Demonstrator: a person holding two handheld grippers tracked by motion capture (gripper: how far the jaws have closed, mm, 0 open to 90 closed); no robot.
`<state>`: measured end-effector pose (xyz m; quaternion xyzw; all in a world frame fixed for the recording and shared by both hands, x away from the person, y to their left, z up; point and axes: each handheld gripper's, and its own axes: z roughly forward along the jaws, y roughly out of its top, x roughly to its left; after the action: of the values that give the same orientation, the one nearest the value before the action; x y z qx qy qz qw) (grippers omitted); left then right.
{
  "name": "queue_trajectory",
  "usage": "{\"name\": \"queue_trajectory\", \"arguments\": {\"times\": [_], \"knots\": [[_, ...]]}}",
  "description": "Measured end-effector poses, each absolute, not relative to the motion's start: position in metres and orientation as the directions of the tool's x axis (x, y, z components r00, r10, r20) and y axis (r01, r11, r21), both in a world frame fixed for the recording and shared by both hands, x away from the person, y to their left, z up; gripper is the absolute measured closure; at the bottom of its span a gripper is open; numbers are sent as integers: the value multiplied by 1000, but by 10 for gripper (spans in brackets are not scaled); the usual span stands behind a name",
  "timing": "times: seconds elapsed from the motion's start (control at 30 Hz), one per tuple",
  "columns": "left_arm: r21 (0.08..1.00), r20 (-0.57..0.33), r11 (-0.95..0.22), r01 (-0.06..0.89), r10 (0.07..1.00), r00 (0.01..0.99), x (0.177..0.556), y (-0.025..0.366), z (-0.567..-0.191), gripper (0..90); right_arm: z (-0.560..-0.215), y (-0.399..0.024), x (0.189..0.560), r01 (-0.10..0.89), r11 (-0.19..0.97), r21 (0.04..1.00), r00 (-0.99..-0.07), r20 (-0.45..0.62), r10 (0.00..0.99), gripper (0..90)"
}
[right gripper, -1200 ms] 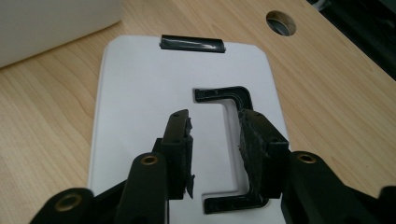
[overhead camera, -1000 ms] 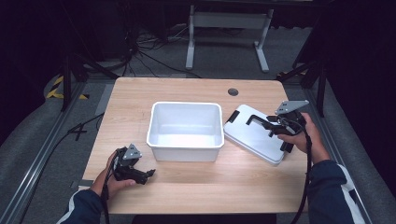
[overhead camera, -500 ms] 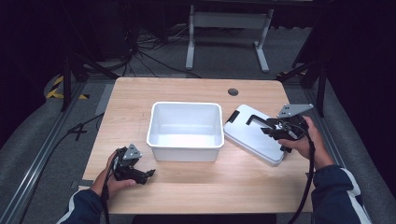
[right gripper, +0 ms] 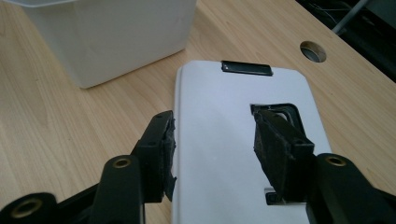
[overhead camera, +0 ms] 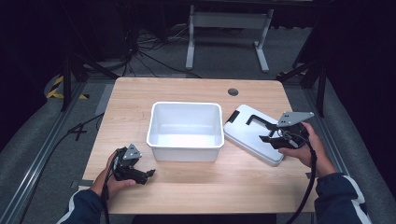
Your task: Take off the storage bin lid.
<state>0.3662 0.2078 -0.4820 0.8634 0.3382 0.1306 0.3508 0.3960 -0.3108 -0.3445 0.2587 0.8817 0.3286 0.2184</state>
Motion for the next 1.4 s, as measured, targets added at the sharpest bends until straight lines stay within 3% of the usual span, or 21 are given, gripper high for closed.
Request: {"name": "queue_trajectory", "arguments": {"times": [1.0, 1.4], "knots": [[694, -12, -524, 494, 678, 735, 366, 208, -482, 22, -390, -293, 348, 232, 699, 677, -845, -216, 490, 456], [693, -13, -526, 493, 675, 738, 366, 208, -482, 19, -428, -286, 337, 266, 665, 698, -825, -192, 532, 301]]}}
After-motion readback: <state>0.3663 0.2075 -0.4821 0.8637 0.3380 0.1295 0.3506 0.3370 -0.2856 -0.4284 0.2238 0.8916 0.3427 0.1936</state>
